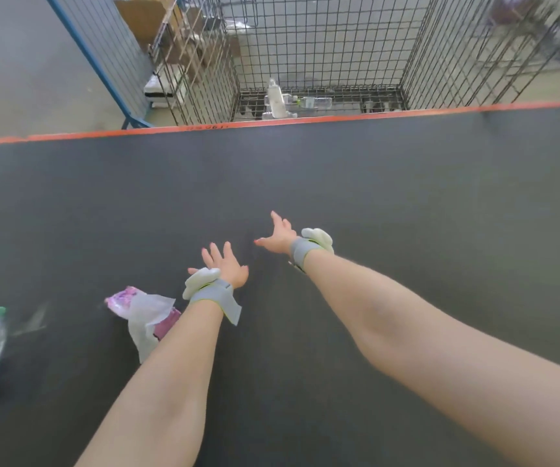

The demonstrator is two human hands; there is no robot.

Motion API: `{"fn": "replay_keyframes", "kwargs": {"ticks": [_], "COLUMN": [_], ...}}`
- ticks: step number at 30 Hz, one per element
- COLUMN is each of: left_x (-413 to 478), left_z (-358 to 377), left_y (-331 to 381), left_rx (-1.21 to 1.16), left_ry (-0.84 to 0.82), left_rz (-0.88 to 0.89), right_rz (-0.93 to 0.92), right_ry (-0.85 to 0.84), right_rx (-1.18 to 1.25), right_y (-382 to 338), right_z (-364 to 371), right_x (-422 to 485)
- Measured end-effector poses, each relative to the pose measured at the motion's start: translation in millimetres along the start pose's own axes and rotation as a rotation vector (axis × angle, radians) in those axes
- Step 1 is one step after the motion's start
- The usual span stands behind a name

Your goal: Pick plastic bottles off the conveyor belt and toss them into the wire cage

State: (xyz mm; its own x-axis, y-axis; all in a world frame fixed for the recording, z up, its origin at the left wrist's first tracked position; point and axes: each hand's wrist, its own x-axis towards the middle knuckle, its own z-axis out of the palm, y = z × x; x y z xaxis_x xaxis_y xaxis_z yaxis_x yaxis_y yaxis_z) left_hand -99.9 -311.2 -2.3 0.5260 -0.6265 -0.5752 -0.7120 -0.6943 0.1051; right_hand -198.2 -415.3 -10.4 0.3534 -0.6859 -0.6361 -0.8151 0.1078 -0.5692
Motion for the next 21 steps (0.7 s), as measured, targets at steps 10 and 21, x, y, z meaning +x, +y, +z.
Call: {"fn": "replay_keyframes", "kwargs": {"ticks": [10, 21], "left_x": [-98, -144], "left_z": [62, 85], "left_y": [-102, -156], "left_rx": [0.100, 0.035], "left_ry": [0.295, 0.225], "left_rz": [0.071, -0.298], "right_rz": [-0.310, -0.060], "right_ry": [-0.129, -0.044], "right_rx": [-0.240, -0.658], "right_y": [44, 110], "right_z": [91, 125], "right_x": [-113, -152]}}
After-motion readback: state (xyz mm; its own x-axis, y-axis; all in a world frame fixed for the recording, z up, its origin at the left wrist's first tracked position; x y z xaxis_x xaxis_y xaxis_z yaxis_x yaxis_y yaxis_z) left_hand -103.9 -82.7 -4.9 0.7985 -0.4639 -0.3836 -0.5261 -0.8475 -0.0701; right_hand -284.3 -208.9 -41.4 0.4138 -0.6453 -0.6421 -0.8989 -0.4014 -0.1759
